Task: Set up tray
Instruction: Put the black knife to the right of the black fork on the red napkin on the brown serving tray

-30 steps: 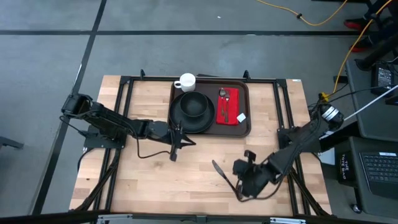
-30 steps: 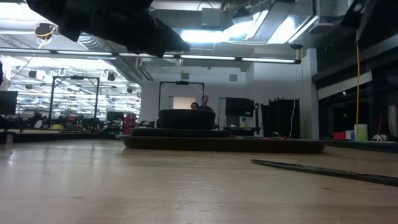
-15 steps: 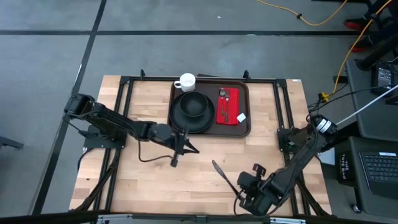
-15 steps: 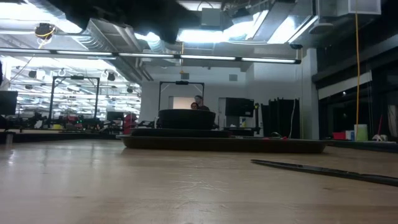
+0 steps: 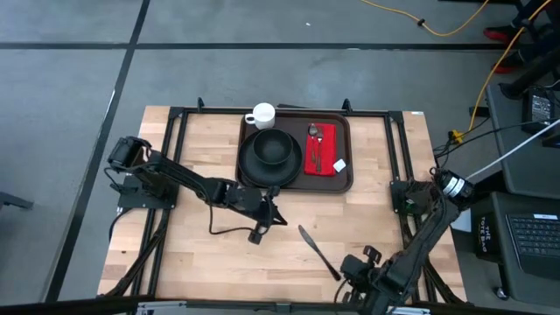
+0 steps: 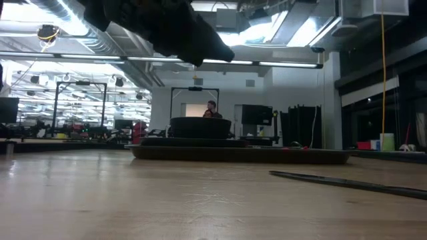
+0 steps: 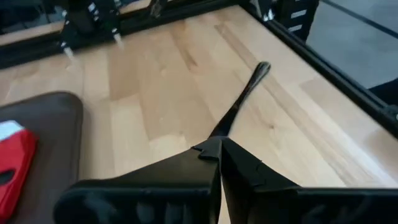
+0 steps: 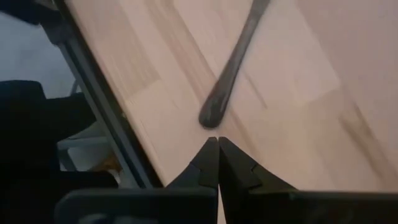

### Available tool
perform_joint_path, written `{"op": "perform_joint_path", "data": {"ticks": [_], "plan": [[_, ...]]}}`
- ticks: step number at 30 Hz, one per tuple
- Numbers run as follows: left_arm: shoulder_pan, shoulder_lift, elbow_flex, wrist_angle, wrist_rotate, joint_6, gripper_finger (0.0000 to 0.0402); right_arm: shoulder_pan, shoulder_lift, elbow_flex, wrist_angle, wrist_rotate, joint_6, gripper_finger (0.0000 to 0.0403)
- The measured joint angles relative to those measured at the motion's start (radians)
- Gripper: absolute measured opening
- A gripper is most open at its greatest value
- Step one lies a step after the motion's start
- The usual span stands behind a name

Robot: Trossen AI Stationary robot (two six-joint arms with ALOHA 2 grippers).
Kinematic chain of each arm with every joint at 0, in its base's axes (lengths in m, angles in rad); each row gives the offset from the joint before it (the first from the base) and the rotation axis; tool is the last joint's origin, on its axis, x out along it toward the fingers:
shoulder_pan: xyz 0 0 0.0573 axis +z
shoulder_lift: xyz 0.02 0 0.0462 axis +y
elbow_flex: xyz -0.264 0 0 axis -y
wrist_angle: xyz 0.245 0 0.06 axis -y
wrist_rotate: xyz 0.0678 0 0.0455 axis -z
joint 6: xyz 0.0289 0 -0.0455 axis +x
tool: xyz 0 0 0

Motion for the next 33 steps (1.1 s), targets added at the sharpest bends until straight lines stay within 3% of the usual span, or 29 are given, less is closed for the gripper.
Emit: {"op": "perform_joint_path", "data": {"ticks": [9,33], "plan": [[-0.004,0.018,0.012,-0.001,-0.065,-0.05,0.0003,0.013,0.07,0.0,0.067,-0.005,0.056,0.0001],[-0.004,0.018,0.011,-0.011,-0.066,-0.063,0.0003,-0.011,0.17,-0.001,0.116,-0.006,0.103,0.0002]]}}
